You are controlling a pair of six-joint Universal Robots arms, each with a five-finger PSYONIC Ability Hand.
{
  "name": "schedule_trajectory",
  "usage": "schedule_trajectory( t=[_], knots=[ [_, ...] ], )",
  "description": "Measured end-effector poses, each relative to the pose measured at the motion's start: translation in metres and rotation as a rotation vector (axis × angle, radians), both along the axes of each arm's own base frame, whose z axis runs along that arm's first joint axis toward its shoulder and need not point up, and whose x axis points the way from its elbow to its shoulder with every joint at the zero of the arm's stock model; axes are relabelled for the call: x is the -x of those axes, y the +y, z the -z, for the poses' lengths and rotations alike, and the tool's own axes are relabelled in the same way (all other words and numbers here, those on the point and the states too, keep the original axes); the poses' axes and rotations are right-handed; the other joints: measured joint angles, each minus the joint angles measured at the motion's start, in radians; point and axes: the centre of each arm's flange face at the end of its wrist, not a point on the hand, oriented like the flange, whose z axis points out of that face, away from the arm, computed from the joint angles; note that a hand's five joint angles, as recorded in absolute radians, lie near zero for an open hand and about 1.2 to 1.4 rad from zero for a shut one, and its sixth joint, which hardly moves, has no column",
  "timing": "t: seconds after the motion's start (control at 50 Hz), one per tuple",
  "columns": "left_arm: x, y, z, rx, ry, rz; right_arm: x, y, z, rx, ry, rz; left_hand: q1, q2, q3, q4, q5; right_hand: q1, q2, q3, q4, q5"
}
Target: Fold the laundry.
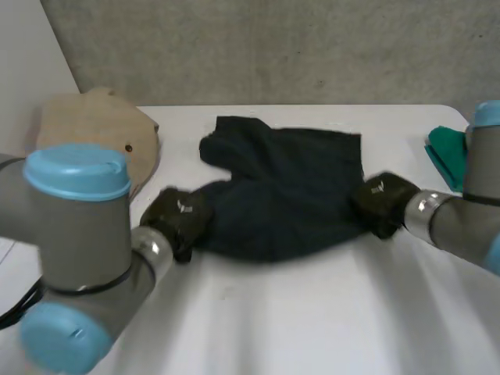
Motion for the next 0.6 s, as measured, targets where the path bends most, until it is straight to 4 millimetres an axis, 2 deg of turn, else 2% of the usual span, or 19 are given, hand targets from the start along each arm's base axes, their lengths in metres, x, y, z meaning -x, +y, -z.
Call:
schedule_trajectory(
  t=[0.02,0.08,0.18,0.24,0.28,0.32,0.38,0.4,0.42,0.44,0.48,0.54,0.6],
  knots=[
    [-0.007,0.016,-0.003,-0.052,-0.035,0.012,0.008,0.015,-0.004,-0.067,0.071,-0.026,0.0,0.0,0.0,0.0,0.0,0.0,0.0,0.0,0.0,0.0],
    [-0.018,0.048,-0.006,-0.163,-0.11,0.043,0.023,0.042,-0.012,-0.191,0.189,-0.087,0.0,0.0,0.0,0.0,0.0,0.0,0.0,0.0,0.0,0.0],
    [-0.03,0.095,-0.01,-0.345,-0.226,0.123,0.04,0.074,-0.02,-0.349,0.302,-0.199,0.0,0.0,0.0,0.0,0.0,0.0,0.0,0.0,0.0,0.0],
    [-0.031,0.111,-0.016,-0.404,-0.261,0.167,0.044,0.082,-0.024,-0.383,0.318,-0.253,0.0,0.0,0.0,0.0,0.0,0.0,0.0,0.0,0.0,0.0],
    [-0.024,0.108,-0.021,-0.389,-0.253,0.183,0.044,0.078,-0.023,-0.37,0.305,-0.257,0.0,0.0,0.0,0.0,0.0,0.0,0.0,0.0,0.0,0.0],
    [-0.015,0.095,-0.024,-0.335,-0.228,0.177,0.042,0.068,-0.021,-0.339,0.284,-0.229,0.0,0.0,0.0,0.0,0.0,0.0,0.0,0.0,0.0,0.0],
    [0.004,0.057,-0.029,-0.194,-0.167,0.141,0.038,0.045,-0.016,-0.266,0.233,-0.139,0.0,0.0,0.0,0.0,0.0,0.0,0.0,0.0,0.0,0.0],
    [0.006,0.052,-0.029,-0.178,-0.161,0.136,0.037,0.041,-0.015,-0.254,0.224,-0.125,0.0,0.0,0.0,0.0,0.0,0.0,0.0,0.0,0.0,0.0],
    [0.018,0.024,-0.032,-0.082,-0.124,0.106,0.034,0.026,-0.013,-0.202,0.185,-0.064,0.0,0.0,0.0,0.0,0.0,0.0,0.0,0.0,0.0,0.0],
    [0.022,0.016,-0.033,-0.053,-0.113,0.097,0.033,0.022,-0.013,-0.189,0.174,-0.051,0.0,0.0,0.0,0.0,0.0,0.0,0.0,0.0,0.0,0.0],
    [0.04,-0.029,-0.036,0.094,-0.063,0.046,0.026,-0.002,-0.009,-0.096,0.101,0.03,0.0,0.0,0.0,0.0,0.0,0.0,0.0,0.0,0.0,0.0],
    [0.057,-0.074,-0.036,0.229,-0.023,-0.002,0.016,-0.027,-0.005,0.014,0.022,0.085,0.0,0.0,0.0,0.0,0.0,0.0,0.0,0.0,0.0,0.0],
    [0.069,-0.108,-0.031,0.325,0.0,-0.035,0.006,-0.049,0.001,0.128,-0.039,0.108,0.0,0.0,0.0,0.0,0.0,0.0,0.0,0.0,0.0,0.0]
  ],
)
